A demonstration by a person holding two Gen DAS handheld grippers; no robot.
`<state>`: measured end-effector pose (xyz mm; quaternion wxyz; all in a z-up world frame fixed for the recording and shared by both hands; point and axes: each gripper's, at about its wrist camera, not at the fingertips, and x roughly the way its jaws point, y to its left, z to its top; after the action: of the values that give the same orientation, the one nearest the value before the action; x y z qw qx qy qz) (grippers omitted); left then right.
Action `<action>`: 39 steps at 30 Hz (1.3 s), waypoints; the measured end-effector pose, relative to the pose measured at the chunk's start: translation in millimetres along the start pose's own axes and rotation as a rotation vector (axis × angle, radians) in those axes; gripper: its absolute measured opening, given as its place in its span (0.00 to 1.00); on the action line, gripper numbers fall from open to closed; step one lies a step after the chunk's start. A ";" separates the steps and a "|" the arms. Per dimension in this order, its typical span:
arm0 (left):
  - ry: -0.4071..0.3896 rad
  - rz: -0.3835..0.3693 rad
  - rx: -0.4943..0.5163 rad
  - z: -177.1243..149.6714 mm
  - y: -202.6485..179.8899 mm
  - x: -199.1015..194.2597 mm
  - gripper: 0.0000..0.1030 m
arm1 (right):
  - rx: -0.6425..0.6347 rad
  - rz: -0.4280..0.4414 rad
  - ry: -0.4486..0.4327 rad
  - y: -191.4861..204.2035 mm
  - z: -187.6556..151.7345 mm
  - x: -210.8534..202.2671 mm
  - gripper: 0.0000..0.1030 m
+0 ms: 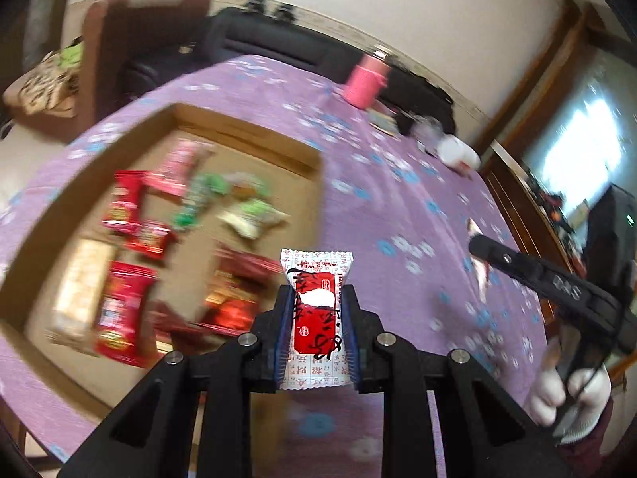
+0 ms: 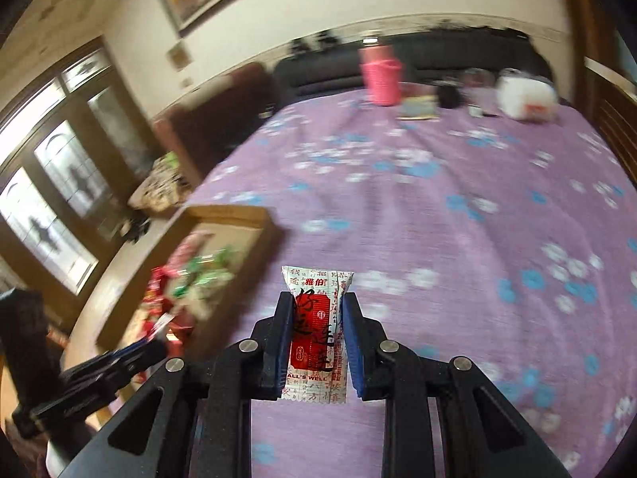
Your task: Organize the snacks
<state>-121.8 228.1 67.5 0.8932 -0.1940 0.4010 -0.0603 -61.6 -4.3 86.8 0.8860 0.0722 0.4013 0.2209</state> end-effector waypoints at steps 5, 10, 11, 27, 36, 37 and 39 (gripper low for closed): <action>-0.021 0.073 -0.066 22.6 44.0 -4.2 0.22 | -0.073 0.058 0.037 46.8 8.4 30.3 0.26; 0.008 0.108 -0.092 46.6 68.4 10.3 0.22 | -0.116 0.068 0.077 82.1 21.2 73.1 0.26; 0.015 0.112 -0.095 48.4 69.3 14.3 0.23 | -0.125 0.062 0.081 88.1 25.0 82.1 0.26; -0.109 0.073 -0.188 46.0 97.4 -38.3 0.63 | -0.133 0.030 0.071 104.2 59.2 168.5 0.29; -0.377 0.361 -0.092 33.0 65.7 -129.7 0.85 | 0.061 -0.130 -0.301 34.8 39.7 91.6 0.53; -0.394 0.382 -0.098 32.9 63.8 -134.3 0.89 | 0.069 -0.139 -0.304 31.3 39.1 92.0 0.53; -0.427 0.428 -0.112 31.5 57.8 -142.6 0.92 | 0.076 -0.156 -0.298 24.8 39.0 96.1 0.53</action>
<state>-197.0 328.1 162.5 0.9377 -0.1625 0.2386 0.1934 14.9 63.0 55.1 0.9467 0.1059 0.2781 0.1229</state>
